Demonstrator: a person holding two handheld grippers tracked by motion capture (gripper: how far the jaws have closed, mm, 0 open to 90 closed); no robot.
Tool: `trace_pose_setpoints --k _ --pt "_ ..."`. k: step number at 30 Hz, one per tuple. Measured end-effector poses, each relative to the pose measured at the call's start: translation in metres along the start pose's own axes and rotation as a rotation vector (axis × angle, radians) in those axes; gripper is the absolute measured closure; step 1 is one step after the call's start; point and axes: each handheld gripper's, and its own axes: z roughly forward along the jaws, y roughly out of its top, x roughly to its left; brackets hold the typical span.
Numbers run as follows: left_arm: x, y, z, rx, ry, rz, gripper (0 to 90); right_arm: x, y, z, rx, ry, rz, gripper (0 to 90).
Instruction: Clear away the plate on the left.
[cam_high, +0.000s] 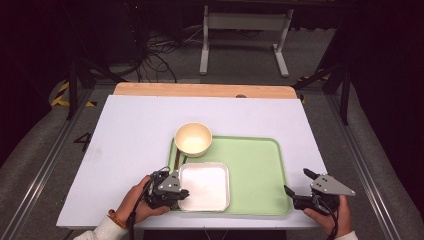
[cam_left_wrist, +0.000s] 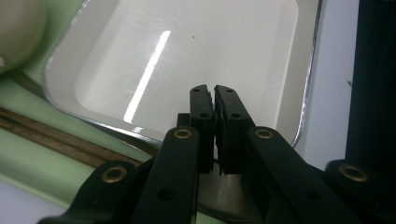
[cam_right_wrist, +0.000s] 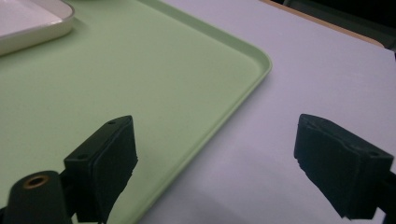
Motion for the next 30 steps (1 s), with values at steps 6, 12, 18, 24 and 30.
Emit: trace_pose_setpoints --k 6,12,18,24,30 --pt "0.002 -0.001 -0.015 -0.072 0.072 -0.004 82.6 0.001 0.006 -0.006 -0.031 -0.018 -0.011 13.3" --pt "0.003 -0.007 -0.029 -0.073 0.182 0.002 75.0 0.001 0.007 -0.009 -0.035 -0.03 -0.029 13.3" --pt "0.009 -0.02 -0.042 -0.116 0.245 -0.028 68.4 -0.001 0.007 -0.01 -0.037 -0.045 -0.039 13.3" --pt "0.021 -0.042 -0.049 -0.13 0.274 -0.096 55.9 -0.004 0.006 -0.009 -0.034 -0.061 -0.043 13.3" --pt "0.035 -0.069 -0.059 -0.153 0.319 -0.193 40.5 -0.007 0.002 -0.008 -0.024 -0.071 -0.04 13.3"
